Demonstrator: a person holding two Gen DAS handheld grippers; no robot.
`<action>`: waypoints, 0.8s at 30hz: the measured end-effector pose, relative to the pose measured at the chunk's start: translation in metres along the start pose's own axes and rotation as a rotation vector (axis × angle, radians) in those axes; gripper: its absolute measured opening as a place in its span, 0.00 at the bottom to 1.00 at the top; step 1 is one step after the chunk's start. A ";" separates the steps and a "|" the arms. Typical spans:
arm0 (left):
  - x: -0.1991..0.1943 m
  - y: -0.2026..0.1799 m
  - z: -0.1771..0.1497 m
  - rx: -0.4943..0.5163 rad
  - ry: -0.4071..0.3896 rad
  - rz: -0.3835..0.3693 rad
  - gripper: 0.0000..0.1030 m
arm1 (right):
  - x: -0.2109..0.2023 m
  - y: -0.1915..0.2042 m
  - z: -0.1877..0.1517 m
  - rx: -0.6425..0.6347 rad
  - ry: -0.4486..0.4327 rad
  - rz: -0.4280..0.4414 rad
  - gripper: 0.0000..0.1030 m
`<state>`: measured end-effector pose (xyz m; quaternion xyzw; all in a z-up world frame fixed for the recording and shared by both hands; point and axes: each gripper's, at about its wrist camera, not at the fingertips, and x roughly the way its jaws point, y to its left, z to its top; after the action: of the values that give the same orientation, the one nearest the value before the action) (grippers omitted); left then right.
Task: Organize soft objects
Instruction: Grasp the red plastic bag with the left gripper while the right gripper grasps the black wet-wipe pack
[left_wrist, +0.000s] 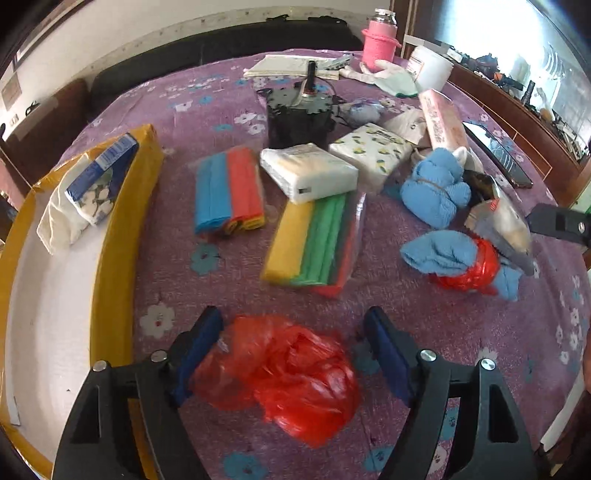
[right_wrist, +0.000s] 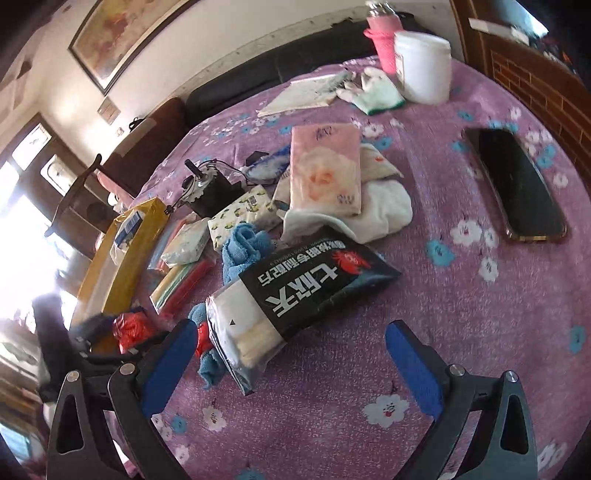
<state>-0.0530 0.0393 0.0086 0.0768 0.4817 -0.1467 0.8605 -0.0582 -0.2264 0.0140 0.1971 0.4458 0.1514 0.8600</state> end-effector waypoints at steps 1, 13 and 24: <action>-0.003 0.001 -0.001 -0.008 -0.014 -0.016 0.51 | 0.001 0.001 0.000 0.010 0.003 0.005 0.99; -0.026 0.020 -0.011 -0.100 -0.055 -0.157 0.34 | 0.023 0.004 0.020 0.177 0.014 -0.042 0.99; -0.062 0.047 -0.025 -0.169 -0.138 -0.204 0.34 | -0.006 0.001 0.007 0.201 -0.060 -0.023 0.57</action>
<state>-0.0885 0.1016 0.0481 -0.0556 0.4374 -0.1972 0.8756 -0.0553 -0.2291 0.0225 0.2816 0.4351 0.0903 0.8504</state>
